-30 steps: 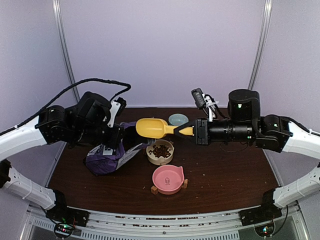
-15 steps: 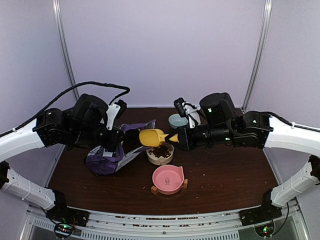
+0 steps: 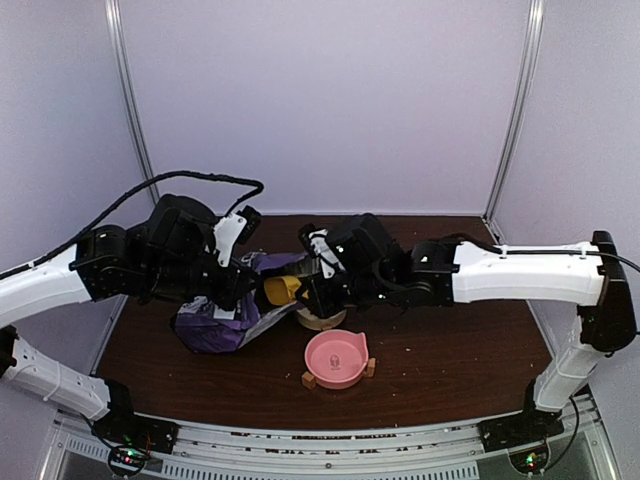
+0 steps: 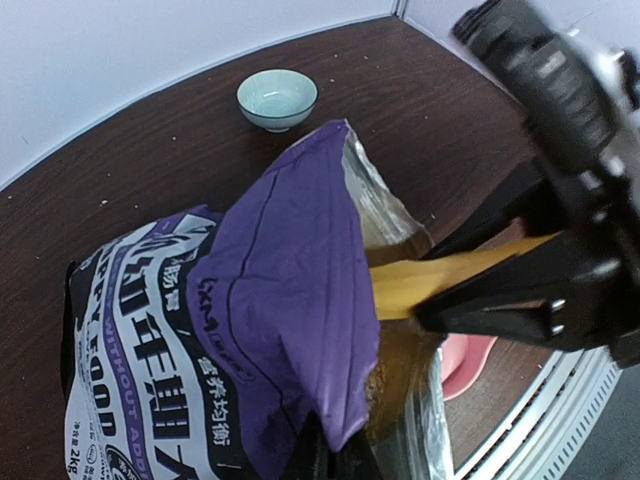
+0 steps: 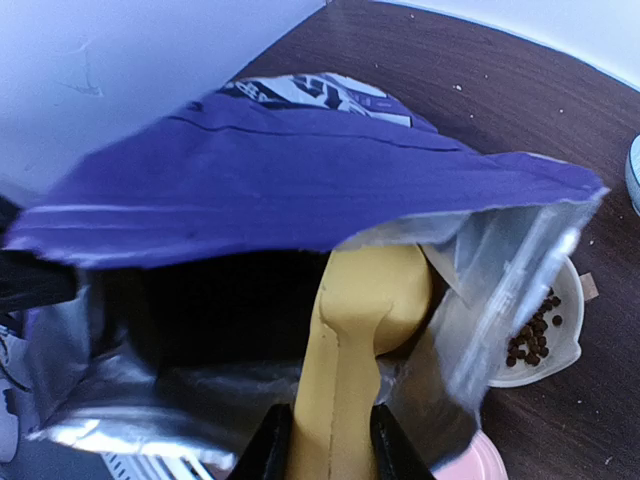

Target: Serve the pet food

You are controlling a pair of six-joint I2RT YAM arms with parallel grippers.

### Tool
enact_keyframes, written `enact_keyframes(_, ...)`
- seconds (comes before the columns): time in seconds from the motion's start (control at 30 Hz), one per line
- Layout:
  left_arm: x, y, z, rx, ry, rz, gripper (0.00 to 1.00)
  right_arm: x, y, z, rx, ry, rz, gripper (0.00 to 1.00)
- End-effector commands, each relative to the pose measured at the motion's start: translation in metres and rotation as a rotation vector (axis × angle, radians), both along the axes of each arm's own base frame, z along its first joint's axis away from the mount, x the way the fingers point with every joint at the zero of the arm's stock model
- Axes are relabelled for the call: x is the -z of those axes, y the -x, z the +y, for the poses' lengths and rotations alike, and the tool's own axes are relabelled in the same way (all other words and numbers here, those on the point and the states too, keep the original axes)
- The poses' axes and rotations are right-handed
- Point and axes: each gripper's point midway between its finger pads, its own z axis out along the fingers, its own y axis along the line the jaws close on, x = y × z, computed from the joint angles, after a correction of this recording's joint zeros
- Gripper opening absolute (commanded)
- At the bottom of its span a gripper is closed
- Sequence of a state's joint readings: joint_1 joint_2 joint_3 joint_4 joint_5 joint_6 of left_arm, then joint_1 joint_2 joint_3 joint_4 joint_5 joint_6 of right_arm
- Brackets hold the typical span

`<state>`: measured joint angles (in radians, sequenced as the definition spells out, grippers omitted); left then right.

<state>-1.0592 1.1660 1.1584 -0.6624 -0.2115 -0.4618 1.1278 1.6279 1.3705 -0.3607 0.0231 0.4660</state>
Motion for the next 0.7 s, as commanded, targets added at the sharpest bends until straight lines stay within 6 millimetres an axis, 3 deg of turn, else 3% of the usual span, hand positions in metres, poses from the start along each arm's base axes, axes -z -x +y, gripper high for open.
enact_keyframes(0.0,-0.038,0.004,-0.023,0.072,0.180,-0.049,0.00,0.011,-0.027,0.020,0.070,0.005,-0.079,0.13)
enact_keyframes(0.17,-0.038,0.007,-0.030,0.097,0.220,-0.037,0.00,0.041,-0.034,0.047,0.059,0.017,-0.068,0.13)
enact_keyframes(0.27,-0.038,0.007,-0.032,0.102,0.220,-0.033,0.00,0.057,-0.019,0.065,-0.043,0.001,-0.011,0.13)
enact_keyframes(0.33,-0.036,0.006,-0.033,0.102,0.216,-0.033,0.00,0.055,-0.007,0.073,-0.099,-0.051,0.021,0.13)
enact_keyframes(0.5,-0.035,0.005,-0.034,0.097,0.214,-0.035,0.00,0.048,0.010,0.074,-0.170,-0.142,0.070,0.13)
enact_keyframes(0.67,-0.034,0.004,-0.036,0.094,0.219,-0.028,0.00,0.042,-0.016,0.050,-0.019,-0.087,-0.003,0.13)
